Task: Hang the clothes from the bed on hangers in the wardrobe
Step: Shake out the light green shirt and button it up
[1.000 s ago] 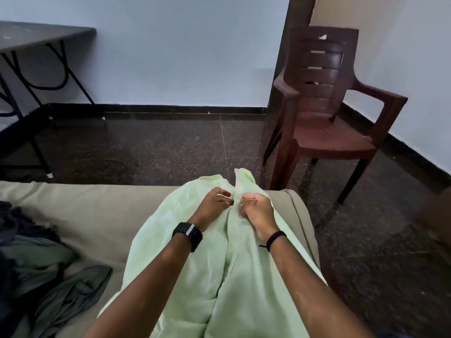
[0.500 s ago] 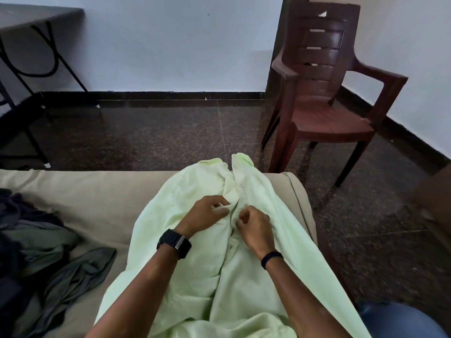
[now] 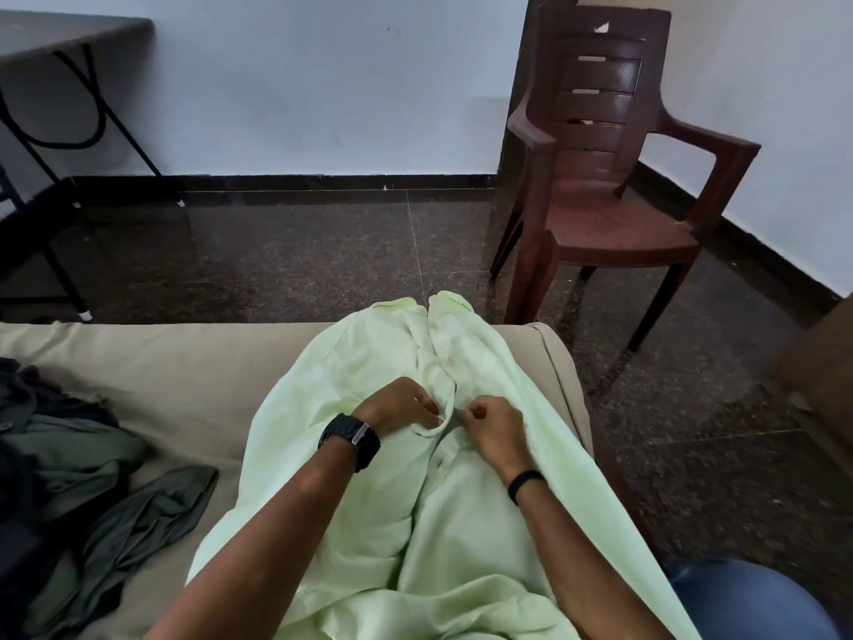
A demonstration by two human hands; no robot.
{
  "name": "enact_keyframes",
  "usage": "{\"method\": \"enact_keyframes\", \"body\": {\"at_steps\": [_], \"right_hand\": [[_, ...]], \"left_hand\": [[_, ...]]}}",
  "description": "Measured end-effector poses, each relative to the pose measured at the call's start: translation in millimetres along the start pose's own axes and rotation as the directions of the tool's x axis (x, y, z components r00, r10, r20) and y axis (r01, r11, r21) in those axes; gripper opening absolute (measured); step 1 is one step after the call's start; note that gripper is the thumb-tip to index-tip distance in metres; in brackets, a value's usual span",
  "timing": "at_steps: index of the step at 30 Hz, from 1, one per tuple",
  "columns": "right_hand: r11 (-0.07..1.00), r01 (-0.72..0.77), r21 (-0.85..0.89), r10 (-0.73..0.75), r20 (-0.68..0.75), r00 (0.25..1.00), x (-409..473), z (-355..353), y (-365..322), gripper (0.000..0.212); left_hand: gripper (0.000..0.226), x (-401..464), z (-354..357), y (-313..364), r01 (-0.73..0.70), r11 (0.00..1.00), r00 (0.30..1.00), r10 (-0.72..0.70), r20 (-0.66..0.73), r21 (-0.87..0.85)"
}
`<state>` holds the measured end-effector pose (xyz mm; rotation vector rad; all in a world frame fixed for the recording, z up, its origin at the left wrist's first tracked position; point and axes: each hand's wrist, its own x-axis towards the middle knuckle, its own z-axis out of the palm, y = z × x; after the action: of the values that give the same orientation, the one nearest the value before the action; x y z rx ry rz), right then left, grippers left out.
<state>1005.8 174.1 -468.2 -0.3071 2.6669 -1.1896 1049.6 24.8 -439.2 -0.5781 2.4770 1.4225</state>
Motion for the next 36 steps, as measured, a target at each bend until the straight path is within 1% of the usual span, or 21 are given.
{"method": "enact_keyframes", "body": {"at_steps": [2,3,4,6,7,8,11,13,15,16,18,19,20,21,23,24,25,27,31,34,36], "right_hand": [[0.953,-0.101,0.285,0.095,0.035,0.995,4,-11,6,0.019],[0.886,-0.161,0.435,0.142,0.076,0.987,5,-16,7,0.019],[0.806,-0.213,0.553,0.173,0.125,0.977,6,-19,9,0.018],[0.702,-0.259,0.664,0.181,0.186,0.966,6,-25,8,0.015],[0.682,-0.262,0.683,0.174,0.197,0.965,5,-27,6,0.014],[0.672,-0.258,0.694,0.164,0.201,0.966,4,-28,5,0.014],[0.645,-0.227,0.729,0.132,0.186,0.974,-4,-31,-4,0.013],[0.676,-0.152,0.721,0.11,0.106,0.988,-7,-35,-15,0.013],[0.801,0.02,0.599,0.021,-0.061,0.998,-10,-39,-26,0.014],[0.845,0.115,0.522,-0.053,-0.132,0.99,-13,-41,-32,0.013],[0.878,0.228,0.422,-0.157,-0.196,0.968,-16,-41,-41,0.011],[0.885,0.242,0.399,-0.176,-0.194,0.965,-17,-39,-43,0.012],[0.893,0.218,0.394,-0.165,-0.165,0.972,-18,-37,-43,0.013],[0.897,0.151,0.416,-0.116,-0.107,0.987,-19,-33,-42,0.012],[0.878,-0.045,0.476,0.034,0.033,0.999,-22,-28,-35,0.021],[0.864,-0.114,0.491,0.09,0.073,0.993,-24,-25,-27,0.025],[0.864,-0.137,0.484,0.114,0.077,0.991,-26,-23,-20,0.024],[0.901,-0.08,0.426,0.078,0.022,0.997,-31,-22,-11,0.016],[0.967,0.121,0.223,-0.102,-0.096,0.99,-37,-16,-13,0.006],[0.972,0.227,0.053,-0.224,-0.06,0.973,-39,-3,-19,0.011],[0.968,0.246,-0.046,-0.246,0.001,0.969,-40,5,-15,0.015]], "left_hand": [[0.009,-1,3,1,-0.017,0.993,1.0,0.015,0.014,0.115],[0.004,-2,5,2,-0.015,0.989,1.0,0.015,0.001,0.144],[0.007,-2,6,3,-0.017,0.989,1.0,0.02,-0.02,0.145],[0.035,-2,8,4,-0.027,0.997,0.993,0.035,-0.117,0.073],[0.041,-4,8,5,-0.031,0.999,0.981,0.038,-0.189,0.04],[0.039,-6,7,6,-0.034,0.999,0.963,0.037,-0.266,0.016],[0.016,-16,-4,8,-0.092,0.993,0.876,0.046,-0.48,-0.072],[0.004,-30,-14,11,-0.183,0.977,0.829,0.093,-0.552,-0.111],[0.013,-47,-19,16,-0.316,0.948,0.768,0.233,-0.596,-0.036],[0.016,-56,-18,20,-0.384,0.922,0.718,0.326,-0.615,0.041],[0.022,-66,-9,23,-0.466,0.853,0.594,0.497,-0.633,0.233],[0.027,-66,-1,22,-0.459,0.827,0.553,0.551,-0.625,0.323],[0.031,-64,10,19,-0.439,0.821,0.56,0.568,-0.603,0.365],[0.033,-61,22,13,-0.415,0.84,0.613,0.541,-0.575,0.349],[0.028,-56,42,2,-0.303,0.94,0.767,0.339,-0.545,0.159],[0.025,-54,50,-5,-0.231,0.971,0.814,0.225,-0.536,0.057],[0.02,-50,56,-10,-0.201,0.98,0.823,0.166,-0.544,-0.005],[0.005,-46,62,-15,-0.186,0.98,0.81,0.114,-0.575,-0.068],[0.012,-51,72,-14,-0.209,0.949,0.791,0.023,-0.612,-0.234],[0.01,-52,78,-13,-0.262,0.916,0.78,0.014,-0.626,-0.306],[0.018,-51,79,-15,-0.238,0.929,0.819,0.035,-0.572,-0.283]]}}
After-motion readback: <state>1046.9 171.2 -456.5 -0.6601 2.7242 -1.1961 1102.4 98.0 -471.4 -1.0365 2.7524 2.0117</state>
